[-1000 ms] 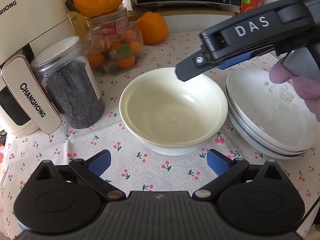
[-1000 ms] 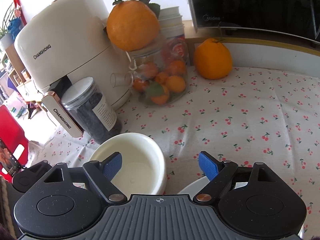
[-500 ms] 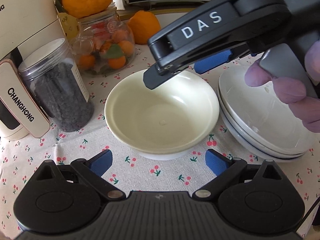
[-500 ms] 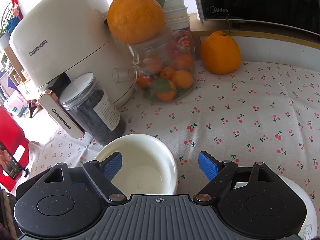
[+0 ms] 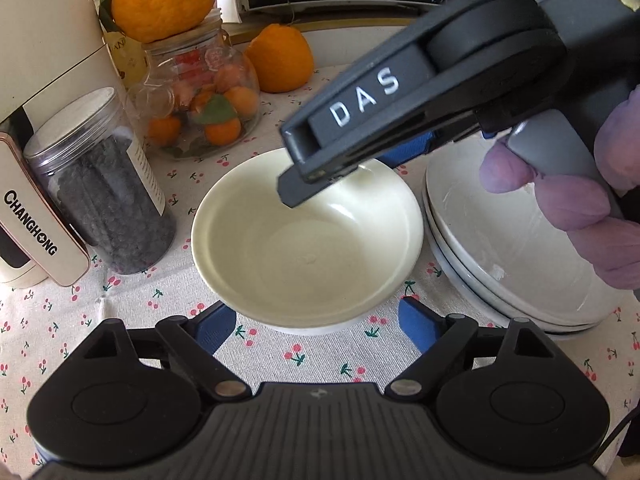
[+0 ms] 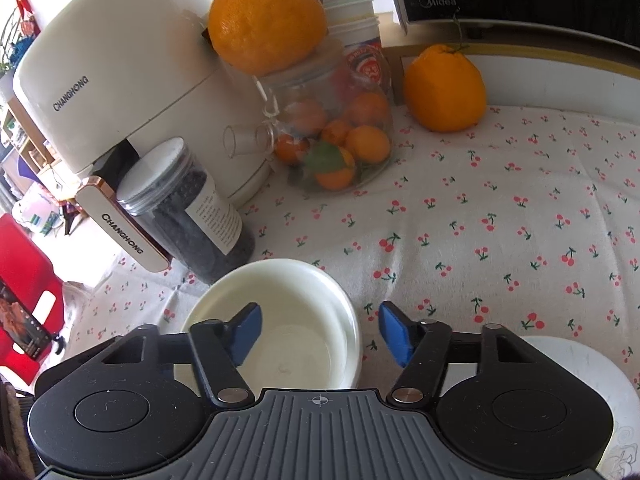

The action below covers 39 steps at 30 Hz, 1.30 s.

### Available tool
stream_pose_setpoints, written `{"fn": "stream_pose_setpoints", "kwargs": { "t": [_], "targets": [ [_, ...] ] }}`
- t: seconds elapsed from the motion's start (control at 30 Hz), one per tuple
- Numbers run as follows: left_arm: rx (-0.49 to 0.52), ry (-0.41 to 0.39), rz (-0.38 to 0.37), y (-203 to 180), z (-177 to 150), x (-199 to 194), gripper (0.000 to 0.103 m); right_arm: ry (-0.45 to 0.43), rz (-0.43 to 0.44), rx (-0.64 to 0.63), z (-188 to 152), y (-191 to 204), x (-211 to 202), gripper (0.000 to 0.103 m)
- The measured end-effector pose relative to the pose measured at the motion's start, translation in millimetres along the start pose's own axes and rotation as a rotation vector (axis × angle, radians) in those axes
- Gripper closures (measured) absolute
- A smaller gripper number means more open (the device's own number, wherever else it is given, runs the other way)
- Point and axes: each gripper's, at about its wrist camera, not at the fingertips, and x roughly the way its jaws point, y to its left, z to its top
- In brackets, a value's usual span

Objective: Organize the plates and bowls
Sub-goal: 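Carry the white bowl with both grippers onto the plate stack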

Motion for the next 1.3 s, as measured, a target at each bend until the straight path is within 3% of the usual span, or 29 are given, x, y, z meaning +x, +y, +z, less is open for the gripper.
{"fn": "stream_pose_setpoints", "kwargs": {
  "t": [0.13,0.37,1.3],
  "targets": [
    [-0.016,0.002,0.008,2,-1,-3,0.024,0.023,0.013,0.016,-1,-2,3,0.06],
    [-0.025,0.008,0.004,5,1,-3,0.024,0.029,0.002,0.002,-2,-3,5,0.066],
    [-0.028,-0.074,-0.053,-8,16,-48,0.024,-0.061,0.023,-0.019,5,-6,-59,0.067]
  ]
}}
